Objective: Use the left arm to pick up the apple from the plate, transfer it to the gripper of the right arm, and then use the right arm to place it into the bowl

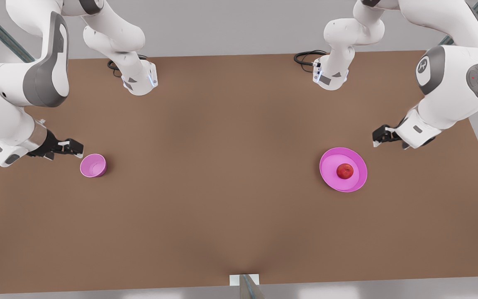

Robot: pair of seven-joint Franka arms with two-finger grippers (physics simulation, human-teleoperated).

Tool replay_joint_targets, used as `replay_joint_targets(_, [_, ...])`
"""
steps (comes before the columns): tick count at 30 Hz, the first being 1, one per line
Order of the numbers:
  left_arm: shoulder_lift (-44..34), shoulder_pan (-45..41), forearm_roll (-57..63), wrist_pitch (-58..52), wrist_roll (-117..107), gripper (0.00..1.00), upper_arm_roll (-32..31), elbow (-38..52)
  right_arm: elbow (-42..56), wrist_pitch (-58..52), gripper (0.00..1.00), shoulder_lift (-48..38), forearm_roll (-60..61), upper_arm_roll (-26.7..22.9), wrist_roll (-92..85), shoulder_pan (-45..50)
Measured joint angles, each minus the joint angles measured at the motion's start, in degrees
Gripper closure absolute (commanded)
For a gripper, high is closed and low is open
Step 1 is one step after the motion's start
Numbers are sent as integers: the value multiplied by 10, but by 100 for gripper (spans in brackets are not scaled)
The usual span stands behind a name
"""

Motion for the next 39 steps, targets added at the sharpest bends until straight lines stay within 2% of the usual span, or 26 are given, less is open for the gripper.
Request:
replay_joint_targets(2, [-3,1,1,22,0,0,1,-28,0,4,0,0,0,0,-1,0])
replay_joint_targets(6, [-59,1,-19,152,-9,0,1,-255,-1,9,0,0,0,0,-3,0])
replay_joint_targets(10, [-66,-2,-50,343,-18,0,3,-452,-2,12,0,0,0,0,-5,-1])
replay_joint_targets(14, [-53,2,-68,499,-25,0,3,-544,-1,13,0,0,0,0,-7,1])
replay_joint_targets(17, [-40,10,-73,580,-29,0,3,-572,0,14,0,0,0,0,-9,1])
replay_joint_targets(22, [-19,9,-75,654,-33,0,4,-583,-1,14,0,0,0,0,-11,0])
replay_joint_targets(32, [56,10,-74,722,-39,0,6,-583,0,15,0,0,-1,0,-13,1])
replay_joint_targets(39, [76,14,-71,749,-41,0,14,-581,0,14,0,0,0,0,-14,-1])
